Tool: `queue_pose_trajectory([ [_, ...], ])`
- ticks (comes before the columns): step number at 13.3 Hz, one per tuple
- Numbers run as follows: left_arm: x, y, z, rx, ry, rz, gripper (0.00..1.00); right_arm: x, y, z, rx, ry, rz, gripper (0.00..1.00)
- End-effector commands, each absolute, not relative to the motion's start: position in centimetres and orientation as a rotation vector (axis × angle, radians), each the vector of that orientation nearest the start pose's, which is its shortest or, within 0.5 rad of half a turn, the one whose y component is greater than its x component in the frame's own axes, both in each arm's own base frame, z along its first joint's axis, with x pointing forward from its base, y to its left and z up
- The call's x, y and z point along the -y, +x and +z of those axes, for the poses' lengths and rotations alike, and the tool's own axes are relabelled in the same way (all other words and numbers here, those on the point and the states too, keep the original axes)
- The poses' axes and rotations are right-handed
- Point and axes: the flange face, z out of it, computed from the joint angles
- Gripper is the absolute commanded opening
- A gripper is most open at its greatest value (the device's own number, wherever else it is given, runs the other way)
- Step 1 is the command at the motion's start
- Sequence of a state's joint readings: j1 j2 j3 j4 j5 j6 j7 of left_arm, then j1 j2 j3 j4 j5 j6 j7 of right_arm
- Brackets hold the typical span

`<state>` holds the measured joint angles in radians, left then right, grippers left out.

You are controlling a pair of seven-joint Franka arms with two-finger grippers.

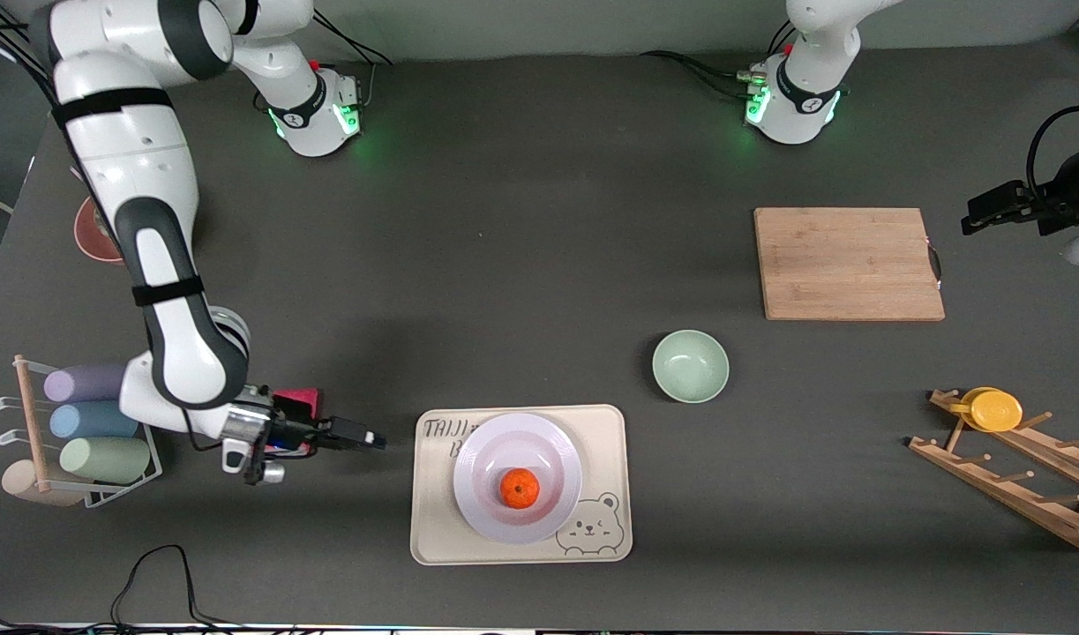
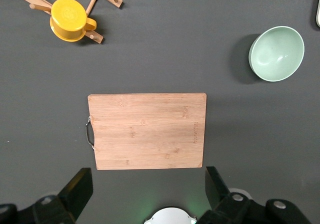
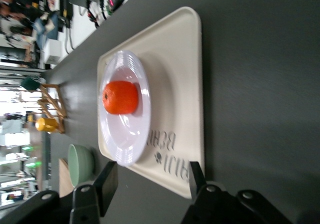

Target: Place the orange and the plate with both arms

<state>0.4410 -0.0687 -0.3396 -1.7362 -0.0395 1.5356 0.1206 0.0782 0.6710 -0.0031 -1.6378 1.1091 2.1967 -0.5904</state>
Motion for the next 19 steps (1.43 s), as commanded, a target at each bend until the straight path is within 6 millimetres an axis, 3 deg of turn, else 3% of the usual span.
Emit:
queue_pose_trajectory([
  [1, -4.0, 51.4, 58.4, -0.032, -3.144, 0.214, 1.0, -6.5, 63.9, 28.9, -0.082, -2.409, -0.082, 0.79],
  [4, -4.0, 51.4, 58.3, -0.031, -3.144, 0.216, 1.0, -3.3, 61.1, 34.8, -0.017, -2.53, 0.0, 1.0],
  [5, -4.0, 51.3, 58.3, -0.031, -3.144, 0.216, 1.0, -1.8, 60.3, 37.1, -0.023, -2.59, 0.043, 1.0],
  [8, -4.0, 51.2, 58.3, -0.031, -3.143, 0.214, 1.0, 0.3, 57.0, 45.4, -0.043, -2.764, 0.134, 1.0],
  [10, -4.0, 51.2, 58.3, -0.031, -3.143, 0.216, 1.0, 1.5, 55.4, 49.6, -0.03, -2.859, 0.186, 1.0],
  [13, -4.0, 51.2, 58.3, -0.031, -3.143, 0.217, 1.0, 3.6, 54.7, 54.8, 0.003, -2.981, 0.196, 1.0],
  [16, -4.0, 51.2, 58.2, -0.031, -3.143, 0.219, 1.0, 4.4, 54.6, 58.8, 0.025, -3.077, 0.171, 1.0],
  [19, -3.8, 51.2, 58.1, -0.035, -3.142, 0.222, 1.0, 2.7, 55.2, 60.0, -0.033, -3.128, 0.179, 1.0],
])
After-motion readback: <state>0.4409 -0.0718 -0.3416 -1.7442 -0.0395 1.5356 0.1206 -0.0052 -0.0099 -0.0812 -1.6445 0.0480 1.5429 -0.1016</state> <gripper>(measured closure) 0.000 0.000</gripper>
